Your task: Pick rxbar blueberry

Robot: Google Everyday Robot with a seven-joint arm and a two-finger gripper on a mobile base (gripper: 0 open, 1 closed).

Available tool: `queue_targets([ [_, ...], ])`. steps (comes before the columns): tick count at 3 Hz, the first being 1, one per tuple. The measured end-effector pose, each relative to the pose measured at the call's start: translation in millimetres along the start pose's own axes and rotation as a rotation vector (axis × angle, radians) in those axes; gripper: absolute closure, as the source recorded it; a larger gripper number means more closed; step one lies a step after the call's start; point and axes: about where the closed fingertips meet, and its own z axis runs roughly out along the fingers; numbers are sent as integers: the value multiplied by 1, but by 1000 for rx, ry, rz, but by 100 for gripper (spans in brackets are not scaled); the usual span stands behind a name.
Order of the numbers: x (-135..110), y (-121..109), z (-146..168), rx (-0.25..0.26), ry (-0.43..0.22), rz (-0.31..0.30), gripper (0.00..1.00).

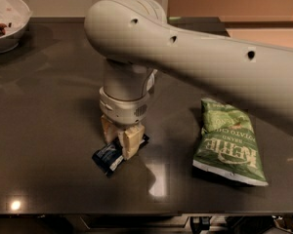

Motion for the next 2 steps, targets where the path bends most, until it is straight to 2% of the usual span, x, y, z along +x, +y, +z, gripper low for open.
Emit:
queue_targets([
  [1, 13, 6, -16, 13, -10, 26, 100],
  [2, 25, 13, -37, 32, -31, 63, 100],
])
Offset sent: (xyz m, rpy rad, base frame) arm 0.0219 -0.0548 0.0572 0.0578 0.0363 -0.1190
